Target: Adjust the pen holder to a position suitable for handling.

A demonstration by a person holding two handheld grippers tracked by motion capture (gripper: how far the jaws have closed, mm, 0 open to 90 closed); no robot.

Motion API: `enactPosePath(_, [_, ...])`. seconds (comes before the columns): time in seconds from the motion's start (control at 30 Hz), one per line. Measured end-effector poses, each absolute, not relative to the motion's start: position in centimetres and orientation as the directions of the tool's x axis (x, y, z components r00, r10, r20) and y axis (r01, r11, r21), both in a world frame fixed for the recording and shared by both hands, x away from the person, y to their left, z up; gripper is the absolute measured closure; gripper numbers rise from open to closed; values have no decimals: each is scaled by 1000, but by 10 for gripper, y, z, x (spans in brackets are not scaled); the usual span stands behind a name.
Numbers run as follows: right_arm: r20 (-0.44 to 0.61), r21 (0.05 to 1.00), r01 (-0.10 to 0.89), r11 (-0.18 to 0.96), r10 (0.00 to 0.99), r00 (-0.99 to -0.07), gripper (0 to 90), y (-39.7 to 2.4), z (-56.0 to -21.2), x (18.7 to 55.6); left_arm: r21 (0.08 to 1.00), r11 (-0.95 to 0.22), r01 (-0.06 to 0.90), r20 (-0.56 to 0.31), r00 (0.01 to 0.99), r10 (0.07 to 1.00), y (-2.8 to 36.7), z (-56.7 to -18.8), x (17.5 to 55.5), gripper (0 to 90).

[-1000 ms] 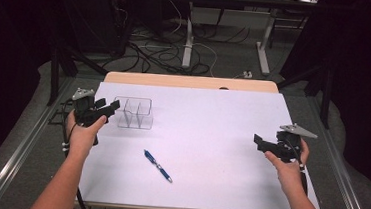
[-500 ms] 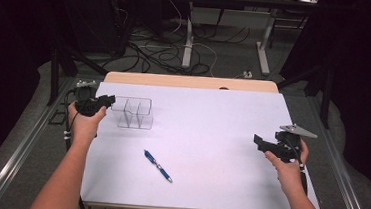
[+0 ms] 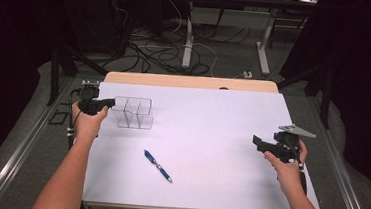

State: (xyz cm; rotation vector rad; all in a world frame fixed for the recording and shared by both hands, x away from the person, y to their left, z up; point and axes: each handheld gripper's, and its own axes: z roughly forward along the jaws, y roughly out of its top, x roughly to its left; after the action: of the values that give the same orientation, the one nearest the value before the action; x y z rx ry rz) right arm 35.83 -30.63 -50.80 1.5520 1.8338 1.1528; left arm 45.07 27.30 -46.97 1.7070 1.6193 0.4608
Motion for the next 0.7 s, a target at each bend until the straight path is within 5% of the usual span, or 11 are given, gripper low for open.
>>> enactPosePath(0.3, [169,823,568,3,954,-249,143,-305,-509,358,675,36,737,-208,143,968,269,-475,455,857])
enactPosePath(0.7, [171,820,572,7,951,-256,143,-304,-510,360,660,36,750,-199,129,971,267,-473,454,867])
